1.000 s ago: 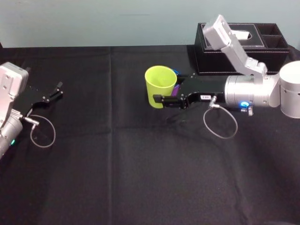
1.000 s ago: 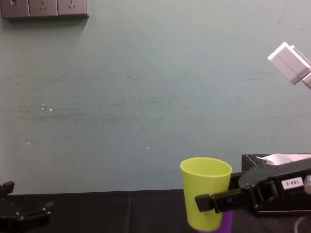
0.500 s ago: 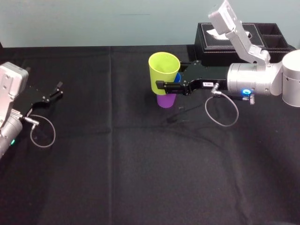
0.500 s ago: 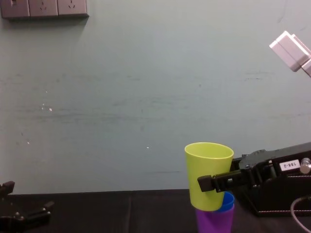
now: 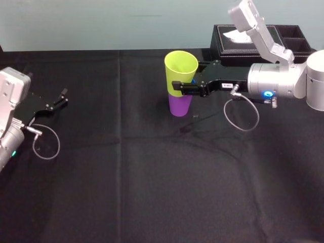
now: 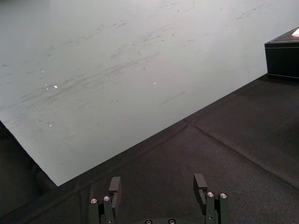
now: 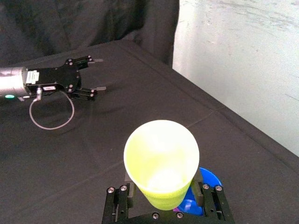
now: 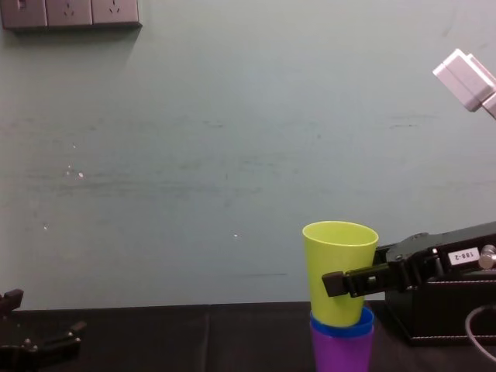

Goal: Stack the three plastic cups sequentially using one hand.

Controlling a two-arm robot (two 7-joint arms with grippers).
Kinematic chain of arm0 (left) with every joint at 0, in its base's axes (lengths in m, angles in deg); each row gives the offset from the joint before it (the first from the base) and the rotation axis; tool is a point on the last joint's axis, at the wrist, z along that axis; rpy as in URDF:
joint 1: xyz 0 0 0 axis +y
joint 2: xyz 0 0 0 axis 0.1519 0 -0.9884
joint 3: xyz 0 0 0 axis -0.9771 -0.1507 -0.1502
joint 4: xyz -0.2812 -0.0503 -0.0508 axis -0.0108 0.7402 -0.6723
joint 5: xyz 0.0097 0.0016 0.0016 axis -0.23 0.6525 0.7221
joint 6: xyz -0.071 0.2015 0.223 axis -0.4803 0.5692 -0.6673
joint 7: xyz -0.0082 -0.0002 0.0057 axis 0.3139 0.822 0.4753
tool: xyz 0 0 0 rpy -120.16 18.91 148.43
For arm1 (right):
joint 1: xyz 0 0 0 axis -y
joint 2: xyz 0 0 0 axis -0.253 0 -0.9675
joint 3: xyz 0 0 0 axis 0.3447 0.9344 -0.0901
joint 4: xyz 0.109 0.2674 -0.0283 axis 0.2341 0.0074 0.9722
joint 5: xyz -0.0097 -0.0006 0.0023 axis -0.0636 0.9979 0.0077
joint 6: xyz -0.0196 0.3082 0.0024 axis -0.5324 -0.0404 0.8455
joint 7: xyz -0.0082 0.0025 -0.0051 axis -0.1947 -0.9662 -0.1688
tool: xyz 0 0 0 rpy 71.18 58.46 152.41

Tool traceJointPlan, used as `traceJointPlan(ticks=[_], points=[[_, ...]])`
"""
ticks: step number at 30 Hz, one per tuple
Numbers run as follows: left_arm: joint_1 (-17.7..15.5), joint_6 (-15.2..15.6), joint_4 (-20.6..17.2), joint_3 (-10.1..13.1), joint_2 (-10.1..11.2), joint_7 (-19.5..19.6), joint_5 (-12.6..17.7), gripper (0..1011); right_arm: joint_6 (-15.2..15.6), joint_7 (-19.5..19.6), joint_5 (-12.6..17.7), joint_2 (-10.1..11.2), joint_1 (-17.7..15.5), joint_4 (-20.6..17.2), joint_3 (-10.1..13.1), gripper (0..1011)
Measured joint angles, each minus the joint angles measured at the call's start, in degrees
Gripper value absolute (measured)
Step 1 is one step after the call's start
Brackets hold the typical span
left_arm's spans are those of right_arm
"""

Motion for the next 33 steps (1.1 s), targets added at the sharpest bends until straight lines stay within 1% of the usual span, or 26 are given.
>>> traceJointPlan(ticks=[5, 14, 24, 33], points=[[0.0, 0.0, 0.0, 0.0, 0.0, 0.0, 0.0, 1010, -0.2, 0.2, 0.0, -0.1, 0.1, 0.4, 0.3, 711], [0.0, 0.0, 0.0, 0.0, 0.0, 0.0, 0.0, 1010, -0.9, 0.4, 0.0, -0.8, 0.9, 2.3, 0.9, 711], [0.0, 0.0, 0.0, 0.0, 0.0, 0.0, 0.0, 1010, -1.1, 0.4, -0.3, -1.7, 1.8, 4.2, 1.0, 711], [0.0, 0.0, 0.0, 0.0, 0.0, 0.0, 0.0, 1010, -1.2, 0.4, -0.5, -2.0, 2.0, 5.1, 1.1, 711]])
